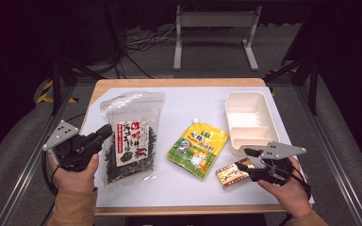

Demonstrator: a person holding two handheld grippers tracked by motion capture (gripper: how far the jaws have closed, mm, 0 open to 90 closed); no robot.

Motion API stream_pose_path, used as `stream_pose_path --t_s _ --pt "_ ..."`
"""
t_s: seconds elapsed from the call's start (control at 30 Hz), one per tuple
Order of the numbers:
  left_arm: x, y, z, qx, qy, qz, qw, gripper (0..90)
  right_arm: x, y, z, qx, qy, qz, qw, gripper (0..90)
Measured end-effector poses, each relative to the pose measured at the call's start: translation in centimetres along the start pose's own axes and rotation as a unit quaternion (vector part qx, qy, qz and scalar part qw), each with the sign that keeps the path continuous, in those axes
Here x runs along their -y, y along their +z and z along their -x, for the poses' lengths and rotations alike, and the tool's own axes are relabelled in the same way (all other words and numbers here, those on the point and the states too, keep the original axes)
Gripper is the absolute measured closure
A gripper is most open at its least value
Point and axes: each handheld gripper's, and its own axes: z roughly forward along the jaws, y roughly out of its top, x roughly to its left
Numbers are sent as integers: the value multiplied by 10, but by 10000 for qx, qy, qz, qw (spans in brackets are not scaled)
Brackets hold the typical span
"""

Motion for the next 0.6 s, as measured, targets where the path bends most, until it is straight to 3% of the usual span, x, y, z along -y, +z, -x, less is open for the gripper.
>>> stream_pose_path --t_s 0.2,0.27,0.6 --pt "-6 2 13 418 185 190 9988 877 -28 12 -11 -265 -234 119 9993 426" --pt "-7 5 17 580 157 202 9980 876 -36 17 -14 -319 -289 137 9990 425" --pt "-14 19 37 983 245 223 9946 876 -75 33 -19 -641 -453 273 9965 417"
